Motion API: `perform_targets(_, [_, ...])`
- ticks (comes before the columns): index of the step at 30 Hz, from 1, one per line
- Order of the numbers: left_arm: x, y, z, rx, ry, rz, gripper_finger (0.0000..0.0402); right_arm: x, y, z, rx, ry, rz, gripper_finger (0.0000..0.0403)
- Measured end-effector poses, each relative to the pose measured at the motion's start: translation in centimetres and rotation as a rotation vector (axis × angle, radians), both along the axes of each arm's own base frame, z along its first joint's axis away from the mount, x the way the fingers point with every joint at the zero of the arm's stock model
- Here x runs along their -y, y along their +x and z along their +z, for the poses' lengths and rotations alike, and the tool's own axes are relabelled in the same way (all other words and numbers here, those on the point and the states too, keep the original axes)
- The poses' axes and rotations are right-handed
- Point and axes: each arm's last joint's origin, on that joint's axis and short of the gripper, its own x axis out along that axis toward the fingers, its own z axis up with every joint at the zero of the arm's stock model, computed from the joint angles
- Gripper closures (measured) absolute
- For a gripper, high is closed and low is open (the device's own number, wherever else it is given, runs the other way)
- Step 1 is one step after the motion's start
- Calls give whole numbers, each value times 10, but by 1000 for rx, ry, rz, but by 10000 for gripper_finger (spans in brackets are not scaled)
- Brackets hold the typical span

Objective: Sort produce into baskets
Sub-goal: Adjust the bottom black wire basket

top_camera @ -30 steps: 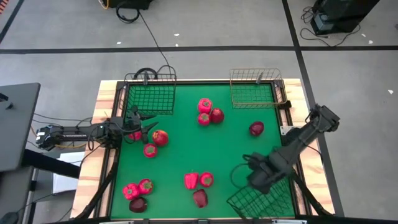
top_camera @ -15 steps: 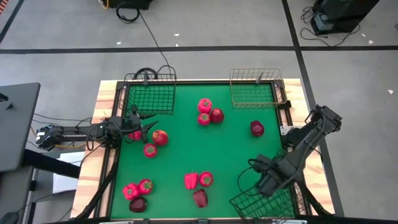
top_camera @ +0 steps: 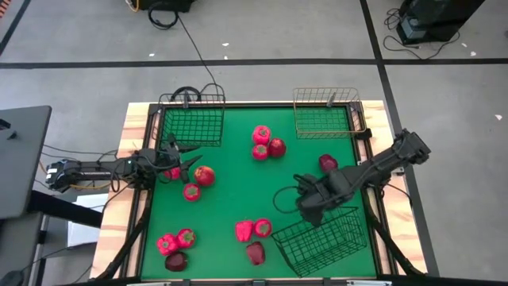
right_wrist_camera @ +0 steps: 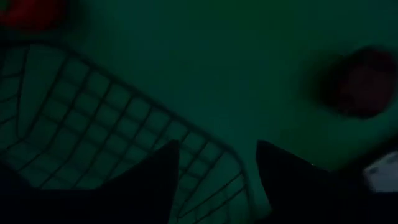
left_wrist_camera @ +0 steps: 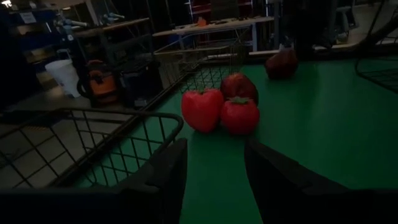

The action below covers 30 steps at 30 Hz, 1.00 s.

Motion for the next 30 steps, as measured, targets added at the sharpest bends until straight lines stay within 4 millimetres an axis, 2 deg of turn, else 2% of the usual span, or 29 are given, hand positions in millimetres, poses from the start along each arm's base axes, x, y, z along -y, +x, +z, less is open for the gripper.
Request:
perform_targets(5, [0,0,0,5,0,-1,236,8,3,34,96,-77,62,179])
perform_targets(8, [0,0,1,7,0,-1,236,6,7,57,190,-11,132,179])
perform_targets(11, [0,0,1,7,0,-1,236,-2,8,68,248,73,225,179])
perform_targets(16, [0,0,0,4,0,-1,236,-20,11,67,274,183,327,193])
perform_targets(24, [0,0,0,0,-1,-1,236,-44,20,56,279,259,339,239])
perform_targets(30, [0,0,0,5,-15,-1,236,-60,19,49,234,332,316,261])
